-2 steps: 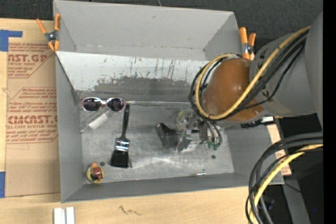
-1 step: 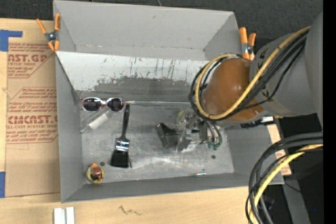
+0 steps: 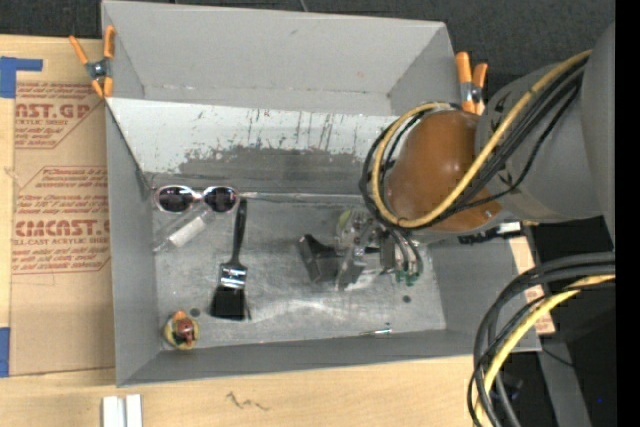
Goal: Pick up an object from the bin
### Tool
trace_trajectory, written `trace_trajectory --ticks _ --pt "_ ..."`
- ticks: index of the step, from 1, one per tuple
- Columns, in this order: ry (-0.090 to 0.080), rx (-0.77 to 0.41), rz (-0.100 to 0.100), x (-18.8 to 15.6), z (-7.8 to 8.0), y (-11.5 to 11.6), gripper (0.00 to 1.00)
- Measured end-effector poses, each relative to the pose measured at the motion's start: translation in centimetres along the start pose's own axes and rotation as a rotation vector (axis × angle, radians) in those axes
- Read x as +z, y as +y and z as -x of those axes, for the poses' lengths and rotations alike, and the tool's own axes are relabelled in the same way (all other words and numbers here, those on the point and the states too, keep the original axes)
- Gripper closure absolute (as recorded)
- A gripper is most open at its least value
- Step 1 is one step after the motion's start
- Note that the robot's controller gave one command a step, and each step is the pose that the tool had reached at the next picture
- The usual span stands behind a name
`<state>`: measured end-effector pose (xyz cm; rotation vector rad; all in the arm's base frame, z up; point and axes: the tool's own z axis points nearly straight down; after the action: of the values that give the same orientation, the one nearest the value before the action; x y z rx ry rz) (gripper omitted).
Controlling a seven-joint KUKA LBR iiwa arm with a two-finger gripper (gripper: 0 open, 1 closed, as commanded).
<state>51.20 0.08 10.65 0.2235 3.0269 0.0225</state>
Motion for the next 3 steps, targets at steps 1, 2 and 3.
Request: trace_trajectory --ticks 1,2,3 --pt "0.0 0.0 0.0 0.0 0.0 0.0 1.0" --pt "0.0 0.0 0.0 0.0 0.0 0.0 1.0" --pt "0.0 0.0 0.0 0.0 0.0 0.0 1.0"
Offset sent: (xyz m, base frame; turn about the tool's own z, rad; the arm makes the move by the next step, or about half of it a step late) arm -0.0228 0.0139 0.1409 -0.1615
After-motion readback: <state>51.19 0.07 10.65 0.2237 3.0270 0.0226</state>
